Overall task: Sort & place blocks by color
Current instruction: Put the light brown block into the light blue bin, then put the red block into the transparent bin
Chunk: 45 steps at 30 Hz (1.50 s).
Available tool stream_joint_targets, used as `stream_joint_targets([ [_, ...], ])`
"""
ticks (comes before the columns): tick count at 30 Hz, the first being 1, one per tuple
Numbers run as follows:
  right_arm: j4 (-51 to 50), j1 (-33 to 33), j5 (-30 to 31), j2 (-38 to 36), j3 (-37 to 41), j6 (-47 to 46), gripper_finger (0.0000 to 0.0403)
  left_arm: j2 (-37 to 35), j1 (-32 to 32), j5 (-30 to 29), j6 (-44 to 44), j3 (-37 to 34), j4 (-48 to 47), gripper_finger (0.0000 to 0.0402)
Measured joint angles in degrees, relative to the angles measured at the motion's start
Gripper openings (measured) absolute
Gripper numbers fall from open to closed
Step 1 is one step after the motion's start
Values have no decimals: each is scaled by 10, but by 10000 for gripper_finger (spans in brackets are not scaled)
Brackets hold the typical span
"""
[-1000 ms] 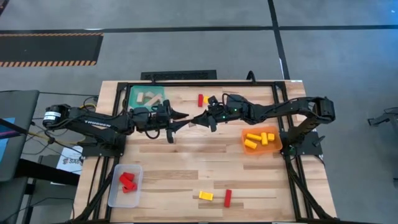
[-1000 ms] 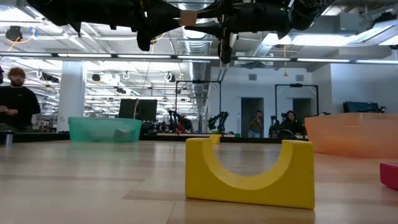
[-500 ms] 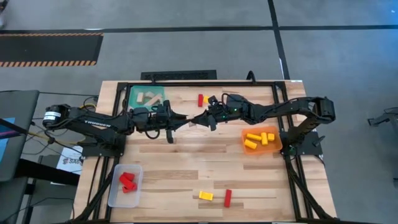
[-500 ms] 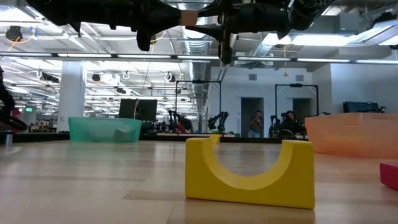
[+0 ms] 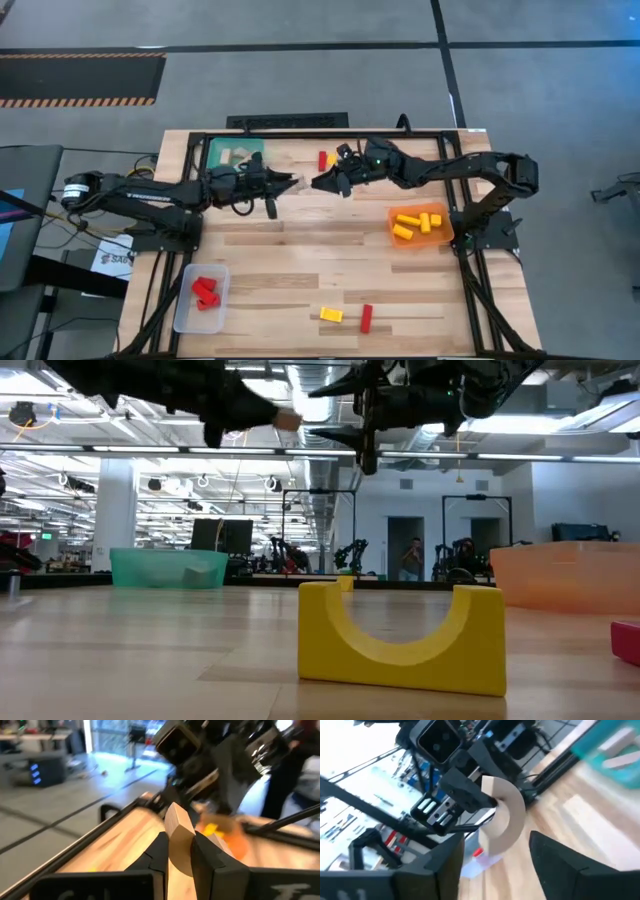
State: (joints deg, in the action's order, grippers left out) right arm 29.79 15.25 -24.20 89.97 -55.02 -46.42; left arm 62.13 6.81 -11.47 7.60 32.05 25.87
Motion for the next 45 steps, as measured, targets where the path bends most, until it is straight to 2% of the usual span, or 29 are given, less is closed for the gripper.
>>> stream_joint_targets([
  [3,-9,20,0,0,0,11,254,-37,20,-18,0,0,-80,23],
  [6,-36,35,0,0,0,13,255,-78,46,-64,11,0,-173,23],
  [11,-73,27,1,0,0,14,255,-125,119,-171,113,0,-374,24],
  [14,-77,8,7,1,0,18,255,-126,175,-175,189,0,-484,23],
  [16,-86,-4,22,3,0,21,255,-116,210,-175,224,0,-517,23],
  [18,-87,-13,34,3,0,21,255,-99,245,-170,229,0,-521,24],
  [23,-87,-22,42,3,0,21,255,-40,342,-115,232,0,-514,24],
  [27,-89,-23,41,3,0,19,255,-7,392,-71,235,0,-506,28],
  [36,-105,-48,40,3,0,17,255,6,410,-68,233,0,-477,76],
  [45,-109,-46,46,3,0,23,255,6,409,-56,235,0,-473,181],
])
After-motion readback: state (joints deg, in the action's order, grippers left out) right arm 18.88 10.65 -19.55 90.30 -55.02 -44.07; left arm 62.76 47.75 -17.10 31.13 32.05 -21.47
